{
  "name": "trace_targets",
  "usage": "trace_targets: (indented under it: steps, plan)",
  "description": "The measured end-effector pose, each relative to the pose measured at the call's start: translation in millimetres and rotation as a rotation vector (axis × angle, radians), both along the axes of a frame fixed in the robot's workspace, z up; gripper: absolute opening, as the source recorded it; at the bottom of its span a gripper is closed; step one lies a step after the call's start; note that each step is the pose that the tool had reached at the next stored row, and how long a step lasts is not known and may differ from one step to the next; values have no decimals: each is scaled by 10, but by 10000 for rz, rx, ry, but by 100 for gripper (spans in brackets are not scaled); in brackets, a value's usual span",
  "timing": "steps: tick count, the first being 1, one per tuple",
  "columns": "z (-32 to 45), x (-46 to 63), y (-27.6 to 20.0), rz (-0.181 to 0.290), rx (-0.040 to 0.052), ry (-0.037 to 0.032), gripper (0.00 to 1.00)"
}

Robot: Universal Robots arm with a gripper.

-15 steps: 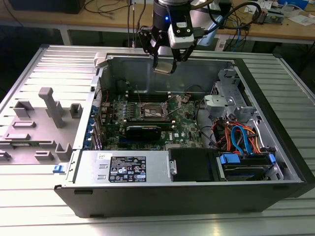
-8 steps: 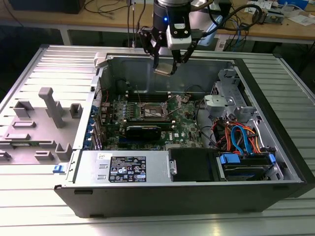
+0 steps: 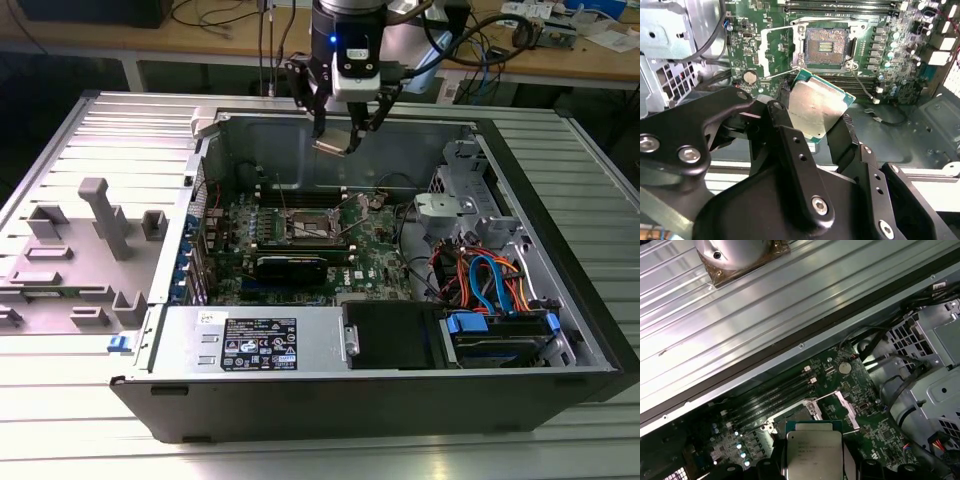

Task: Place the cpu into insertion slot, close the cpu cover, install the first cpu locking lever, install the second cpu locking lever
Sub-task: 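Place the cpu into insertion slot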

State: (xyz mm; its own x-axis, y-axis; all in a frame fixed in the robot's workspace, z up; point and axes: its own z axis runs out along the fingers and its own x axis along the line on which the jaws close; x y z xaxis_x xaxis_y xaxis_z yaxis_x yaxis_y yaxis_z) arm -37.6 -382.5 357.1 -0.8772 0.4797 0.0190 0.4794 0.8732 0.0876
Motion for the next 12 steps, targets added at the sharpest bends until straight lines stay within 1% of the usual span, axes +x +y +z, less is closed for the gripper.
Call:
trace_targets:
  steps: [3,5,12]
  plan:
    - [-2,0,0,-284,0,1,54]
    - [-2,0,0,-388,0,-1,54]
    - [-2,0,0,-404,1,-1,54]
